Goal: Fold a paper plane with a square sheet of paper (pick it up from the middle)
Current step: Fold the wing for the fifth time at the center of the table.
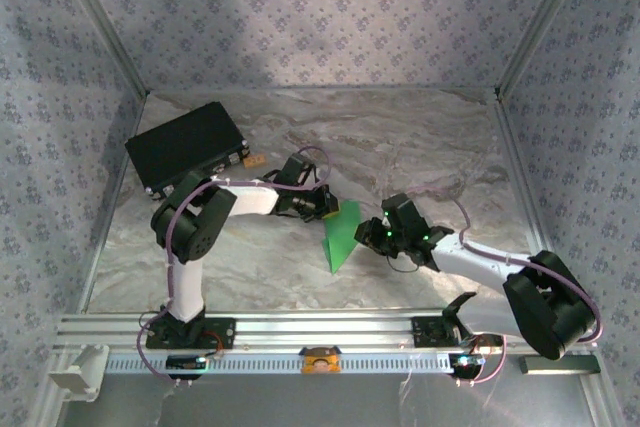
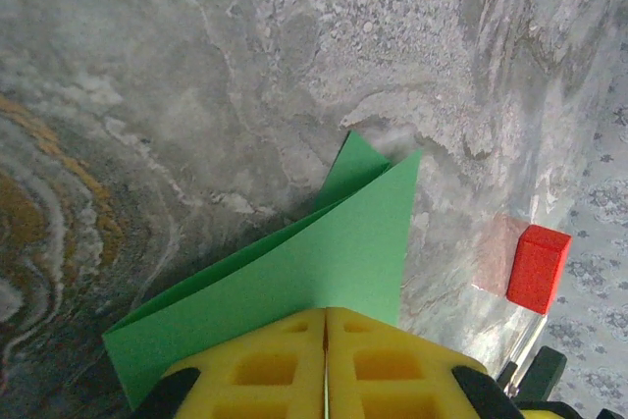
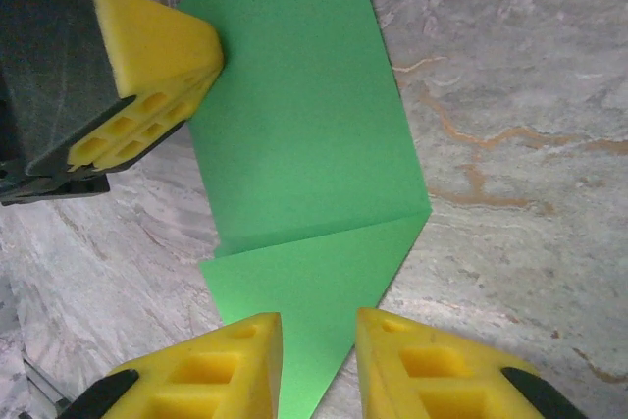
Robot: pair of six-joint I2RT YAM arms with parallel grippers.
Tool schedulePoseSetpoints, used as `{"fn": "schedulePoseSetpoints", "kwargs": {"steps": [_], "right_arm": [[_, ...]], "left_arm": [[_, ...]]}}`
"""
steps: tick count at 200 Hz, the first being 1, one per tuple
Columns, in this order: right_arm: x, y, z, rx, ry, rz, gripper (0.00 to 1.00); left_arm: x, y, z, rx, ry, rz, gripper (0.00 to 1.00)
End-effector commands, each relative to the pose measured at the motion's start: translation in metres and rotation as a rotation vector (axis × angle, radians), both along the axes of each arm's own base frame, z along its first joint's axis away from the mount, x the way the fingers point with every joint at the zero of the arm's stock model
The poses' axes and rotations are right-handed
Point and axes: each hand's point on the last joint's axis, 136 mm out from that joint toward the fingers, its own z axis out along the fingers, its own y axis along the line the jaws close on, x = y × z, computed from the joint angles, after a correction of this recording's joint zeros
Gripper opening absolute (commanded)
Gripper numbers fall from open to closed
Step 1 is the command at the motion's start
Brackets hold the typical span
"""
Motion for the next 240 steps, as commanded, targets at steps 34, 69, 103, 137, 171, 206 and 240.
{"fn": "schedulePoseSetpoints", "kwargs": {"steps": [34, 69, 103, 137, 171, 206, 240], "right_arm": [[0.004, -0.013, 0.001, -0.022, -0.042, -0.034, 0.33], [0.003, -0.018, -0.003, -0.025, -0.024, -0.049, 0.33], [0.001, -0.015, -0.004, -0.015, -0.003, -0.030, 0.36], [-0.001, -0.014, -0.011, -0.002, 0.028, -0.019, 0.39], [-0.004, -0.006, -0.014, 0.053, 0.065, 0.029, 0.42], [-0.001, 0.002, -0.015, 0.108, 0.095, 0.056, 0.42], [0.002, 0.001, -0.018, 0.104, 0.114, 0.034, 0.42]], "left_arm": [[-0.016, 0.004, -0.025, 0.027, 0.042, -0.048, 0.07], [-0.023, 0.008, -0.034, 0.031, 0.058, -0.052, 0.06], [-0.031, 0.010, -0.036, 0.033, 0.068, -0.089, 0.05], [-0.034, 0.008, -0.031, 0.020, 0.059, -0.116, 0.05], [-0.036, 0.008, -0.030, 0.012, 0.063, -0.130, 0.05], [-0.036, 0.007, -0.028, 0.011, 0.058, -0.128, 0.05], [-0.034, 0.007, -0.026, 0.005, 0.057, -0.121, 0.05]]}}
